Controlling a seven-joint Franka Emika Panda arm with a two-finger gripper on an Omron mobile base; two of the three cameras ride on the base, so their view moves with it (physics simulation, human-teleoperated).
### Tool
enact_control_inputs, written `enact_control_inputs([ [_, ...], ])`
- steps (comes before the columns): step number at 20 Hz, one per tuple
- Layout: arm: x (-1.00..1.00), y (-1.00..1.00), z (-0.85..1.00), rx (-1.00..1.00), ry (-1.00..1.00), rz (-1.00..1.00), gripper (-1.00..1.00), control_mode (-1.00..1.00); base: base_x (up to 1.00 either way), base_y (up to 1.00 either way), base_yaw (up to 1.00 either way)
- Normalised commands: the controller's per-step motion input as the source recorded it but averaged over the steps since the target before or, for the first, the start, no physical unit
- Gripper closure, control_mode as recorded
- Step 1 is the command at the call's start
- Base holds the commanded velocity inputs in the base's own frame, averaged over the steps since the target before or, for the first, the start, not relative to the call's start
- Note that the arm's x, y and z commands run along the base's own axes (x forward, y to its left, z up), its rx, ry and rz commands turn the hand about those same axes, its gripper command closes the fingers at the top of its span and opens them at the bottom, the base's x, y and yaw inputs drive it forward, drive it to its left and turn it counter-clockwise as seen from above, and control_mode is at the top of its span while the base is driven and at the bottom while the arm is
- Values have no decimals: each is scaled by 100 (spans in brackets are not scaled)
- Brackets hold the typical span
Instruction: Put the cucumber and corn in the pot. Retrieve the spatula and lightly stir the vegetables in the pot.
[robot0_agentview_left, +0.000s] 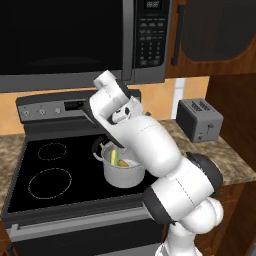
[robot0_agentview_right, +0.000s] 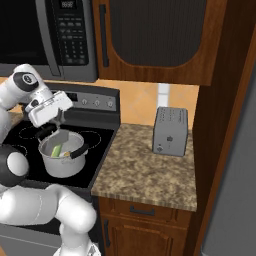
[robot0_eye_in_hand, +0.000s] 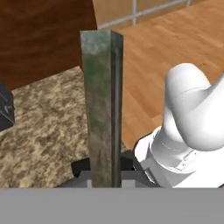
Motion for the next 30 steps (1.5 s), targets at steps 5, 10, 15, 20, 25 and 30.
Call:
enact_control_inputs([
  [5,41,46,-54,0,0,-54,100,-100,0,0,0],
  [10,30,56,-52,0,0,-68,100,-100,0,0,0],
  [15,49,22,-57,-3,0,-77,100,-100,0,0,0],
  [20,74,8,-36,-8,0,-67,100,-100,0,0,0],
  [25,4,-9,8,-5,-2,-49,100,-100,0,0,0],
  [30,-51,-18,51,-3,-1,-40,100,-100,0,0,0],
])
